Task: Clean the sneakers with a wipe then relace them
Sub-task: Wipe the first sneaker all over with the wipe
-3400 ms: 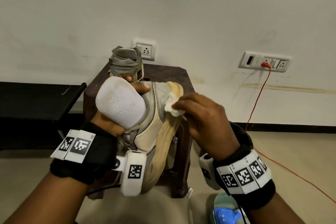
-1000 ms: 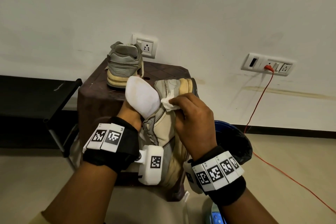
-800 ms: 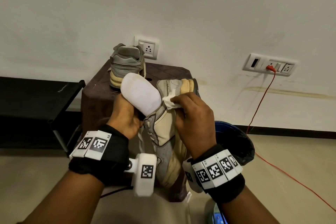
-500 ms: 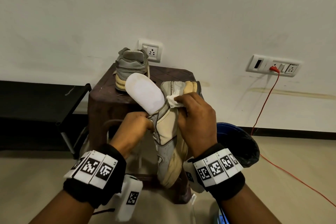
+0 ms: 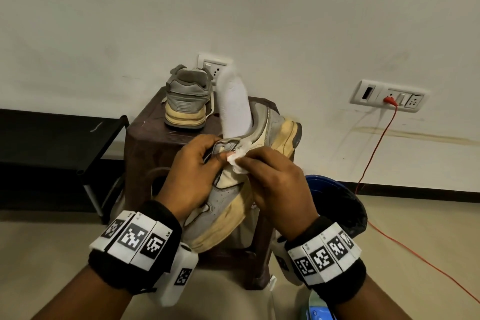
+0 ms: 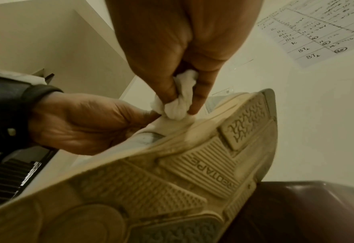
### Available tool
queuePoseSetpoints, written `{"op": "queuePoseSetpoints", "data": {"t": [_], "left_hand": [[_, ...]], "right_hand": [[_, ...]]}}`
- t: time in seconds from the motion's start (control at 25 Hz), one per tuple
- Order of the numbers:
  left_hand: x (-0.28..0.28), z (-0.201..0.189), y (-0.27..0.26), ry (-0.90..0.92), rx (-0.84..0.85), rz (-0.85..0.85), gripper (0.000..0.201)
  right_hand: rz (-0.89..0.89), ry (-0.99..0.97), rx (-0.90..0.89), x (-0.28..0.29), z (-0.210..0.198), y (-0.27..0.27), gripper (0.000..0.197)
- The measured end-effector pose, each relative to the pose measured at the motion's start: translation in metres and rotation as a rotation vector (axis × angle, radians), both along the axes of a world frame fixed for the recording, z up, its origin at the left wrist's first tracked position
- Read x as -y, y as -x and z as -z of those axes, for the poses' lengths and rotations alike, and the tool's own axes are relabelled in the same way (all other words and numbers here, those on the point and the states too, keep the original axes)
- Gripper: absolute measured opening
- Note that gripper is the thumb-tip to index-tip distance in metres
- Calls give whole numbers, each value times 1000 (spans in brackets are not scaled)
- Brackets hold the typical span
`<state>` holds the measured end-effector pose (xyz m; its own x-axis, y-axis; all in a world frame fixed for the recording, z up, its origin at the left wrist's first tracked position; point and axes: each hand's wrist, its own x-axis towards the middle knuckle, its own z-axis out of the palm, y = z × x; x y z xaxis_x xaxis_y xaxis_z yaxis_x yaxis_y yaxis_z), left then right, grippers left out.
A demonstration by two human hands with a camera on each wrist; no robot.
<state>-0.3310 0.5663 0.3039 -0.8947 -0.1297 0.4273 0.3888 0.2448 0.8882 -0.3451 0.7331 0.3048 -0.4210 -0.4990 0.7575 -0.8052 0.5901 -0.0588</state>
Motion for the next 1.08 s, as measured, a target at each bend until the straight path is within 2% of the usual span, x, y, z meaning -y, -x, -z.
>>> {"op": "queuePoseSetpoints", "data": {"t": [0.12,0.24,0.36,0.48,0.64,0.72,0.88,0.96,1.08], "left_hand": [[-3,-4,-2,36,-48,-2,12],[-7,-3,-2,25,7,60,15],[-12,1,2,10,30,60,15],[-11,0,5,-52,64,49,19],[-11,1,2,42,93,20,18],[-11,5,4,57,116,24,19],[-12,9,3,72,147,14,20],[-16,8,2,84,142,4,20],[-16,5,5,36,132,-17,19]], "right_hand": [[136,117,-122,-9,-8,8,20],[157,228,-66,-14,-17,15,25],[68,126,-39,-6,-13,6,30],[-25,7,-3,7,-1,-7,26],[-36,-180,-43,14,13,-18,22],[41,-121,-70,10,5,-12,21],[202,141,-85,-12,-22,20,14],[195,110,-71,-20,-26,23,18],[87,-45,-45,-16,-17,4,22]]}}
